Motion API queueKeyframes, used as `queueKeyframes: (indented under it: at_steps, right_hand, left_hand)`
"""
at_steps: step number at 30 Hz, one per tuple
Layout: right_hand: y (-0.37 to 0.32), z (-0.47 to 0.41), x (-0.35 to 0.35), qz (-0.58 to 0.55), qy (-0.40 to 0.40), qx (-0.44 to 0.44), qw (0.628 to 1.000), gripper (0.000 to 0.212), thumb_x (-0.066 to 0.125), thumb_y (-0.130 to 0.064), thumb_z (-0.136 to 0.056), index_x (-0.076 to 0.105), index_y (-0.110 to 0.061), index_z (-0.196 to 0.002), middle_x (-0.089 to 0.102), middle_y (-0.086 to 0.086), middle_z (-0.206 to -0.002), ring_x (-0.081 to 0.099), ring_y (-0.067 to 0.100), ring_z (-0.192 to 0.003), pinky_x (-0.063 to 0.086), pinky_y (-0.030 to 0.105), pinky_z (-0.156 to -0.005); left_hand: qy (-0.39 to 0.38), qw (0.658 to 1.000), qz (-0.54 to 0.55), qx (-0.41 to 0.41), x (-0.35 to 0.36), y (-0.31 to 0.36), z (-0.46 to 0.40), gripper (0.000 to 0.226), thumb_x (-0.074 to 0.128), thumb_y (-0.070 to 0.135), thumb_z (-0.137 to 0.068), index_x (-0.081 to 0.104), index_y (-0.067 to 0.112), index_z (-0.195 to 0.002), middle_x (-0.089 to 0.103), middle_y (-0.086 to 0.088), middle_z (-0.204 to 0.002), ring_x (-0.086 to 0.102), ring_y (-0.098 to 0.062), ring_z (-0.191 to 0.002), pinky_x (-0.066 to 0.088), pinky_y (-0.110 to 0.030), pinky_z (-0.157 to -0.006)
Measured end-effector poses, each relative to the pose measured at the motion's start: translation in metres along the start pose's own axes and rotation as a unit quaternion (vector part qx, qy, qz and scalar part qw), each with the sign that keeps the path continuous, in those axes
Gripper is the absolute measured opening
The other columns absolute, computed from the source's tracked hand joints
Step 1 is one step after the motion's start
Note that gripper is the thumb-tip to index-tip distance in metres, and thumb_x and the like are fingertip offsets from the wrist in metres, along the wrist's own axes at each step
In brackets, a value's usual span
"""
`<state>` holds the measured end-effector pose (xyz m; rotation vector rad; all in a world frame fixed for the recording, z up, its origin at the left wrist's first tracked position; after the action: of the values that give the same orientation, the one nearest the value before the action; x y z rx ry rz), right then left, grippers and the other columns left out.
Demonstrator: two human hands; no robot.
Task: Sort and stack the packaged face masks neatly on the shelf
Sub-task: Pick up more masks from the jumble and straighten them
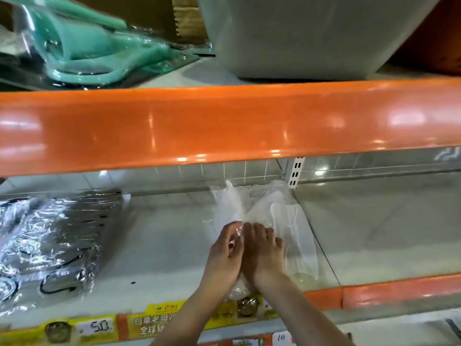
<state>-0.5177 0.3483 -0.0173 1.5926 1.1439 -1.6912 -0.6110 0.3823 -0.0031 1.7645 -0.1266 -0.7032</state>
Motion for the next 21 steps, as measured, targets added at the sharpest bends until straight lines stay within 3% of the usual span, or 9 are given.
queueKeyframes:
  at_steps: [3,6,8,10,13,17,19,21]
  right_hand:
    - [0.011,-0.004,-0.008,-0.043,0.018,0.006,0.999,0.029,0.041,-0.035,-0.097,0.045,-0.021,-0.122,0.051,0.0,-0.126,0.044,0.022,-0.119,0.036,0.034,-0.093]
    - [0.029,-0.009,-0.011,-0.144,0.036,0.041,0.988,0.029,0.041,-0.037,-0.099,0.054,-0.014,-0.11,0.06,0.006,-0.11,0.054,0.025,-0.108,0.039,0.031,-0.076]
    - [0.039,-0.014,-0.011,-0.211,0.04,0.061,0.975,0.037,0.039,-0.041,-0.1,0.058,-0.009,-0.104,0.063,0.012,-0.1,0.06,0.03,-0.098,0.04,0.031,-0.071]
    - [0.042,-0.016,-0.013,-0.23,0.041,0.06,0.971,0.041,0.035,-0.042,-0.1,0.059,-0.009,-0.096,0.061,0.009,-0.087,0.06,0.028,-0.087,0.033,0.028,-0.066]
    - [0.043,-0.013,-0.018,-0.254,0.063,0.023,0.965,0.044,0.025,-0.042,-0.099,0.049,-0.011,-0.081,0.046,-0.004,-0.064,0.046,0.018,-0.06,0.028,0.027,-0.06]
    - [0.043,-0.007,-0.021,-0.294,0.066,0.006,0.953,0.05,0.029,-0.036,-0.103,0.059,0.0,-0.083,0.06,0.009,-0.076,0.056,0.025,-0.073,0.031,0.032,-0.062]
    - [0.043,-0.006,-0.026,-0.31,0.074,0.007,0.948,0.038,0.035,-0.022,-0.104,0.062,0.004,-0.096,0.065,0.017,-0.086,0.061,0.03,-0.081,0.04,0.034,-0.069]
    - [0.043,-0.002,-0.021,-0.327,0.033,0.006,0.944,0.017,0.041,-0.006,-0.1,0.055,0.003,-0.106,0.064,0.016,-0.081,0.063,0.03,-0.068,0.048,0.034,-0.059]
  left_hand:
    - [0.018,0.999,-0.023,0.035,0.001,0.003,0.005,0.025,0.045,0.017,-0.094,0.053,0.038,-0.105,0.06,0.018,-0.111,0.052,0.012,-0.104,0.035,-0.003,-0.087]
    - [0.106,0.988,-0.106,0.035,-0.004,-0.011,0.007,0.03,0.046,0.013,-0.085,0.061,0.02,-0.11,0.062,0.004,-0.114,0.053,-0.009,-0.109,0.036,-0.017,-0.095]
    - [0.134,0.977,-0.161,-0.038,-0.009,-0.026,0.002,0.032,0.05,0.005,-0.085,0.059,0.007,-0.116,0.062,-0.01,-0.115,0.054,-0.026,-0.11,0.041,-0.033,-0.096]
    - [0.125,0.973,-0.144,-0.131,-0.012,-0.038,-0.005,0.037,0.053,0.001,-0.082,0.056,0.005,-0.119,0.063,-0.016,-0.111,0.057,-0.034,-0.107,0.045,-0.041,-0.093]
    - [0.131,0.974,-0.078,-0.166,-0.016,-0.04,-0.013,0.034,0.053,0.004,-0.082,0.056,0.009,-0.116,0.065,-0.009,-0.107,0.062,-0.028,-0.1,0.05,-0.035,-0.082]
    - [0.13,0.964,0.029,-0.231,-0.011,-0.032,-0.018,0.033,0.045,0.004,-0.09,0.049,0.006,-0.122,0.059,-0.005,-0.105,0.057,-0.021,-0.091,0.046,-0.029,-0.076]
    - [0.121,0.966,0.035,-0.225,-0.008,-0.027,-0.02,0.028,0.043,0.006,-0.09,0.052,-0.005,-0.114,0.059,-0.016,-0.085,0.06,-0.024,-0.077,0.047,-0.033,-0.065]
    - [0.103,0.971,0.036,-0.214,-0.005,-0.022,-0.02,0.02,0.044,0.009,-0.091,0.057,-0.004,-0.098,0.054,-0.025,-0.079,0.06,-0.024,-0.074,0.048,-0.035,-0.063]
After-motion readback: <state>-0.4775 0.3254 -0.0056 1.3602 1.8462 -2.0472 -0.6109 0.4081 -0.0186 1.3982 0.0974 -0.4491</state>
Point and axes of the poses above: each hand's wrist, its own z-axis away from the middle knuckle, its own x-axis out of the palm, y = z × x, the point moved 4 cm from there along -z, towards the middle knuckle
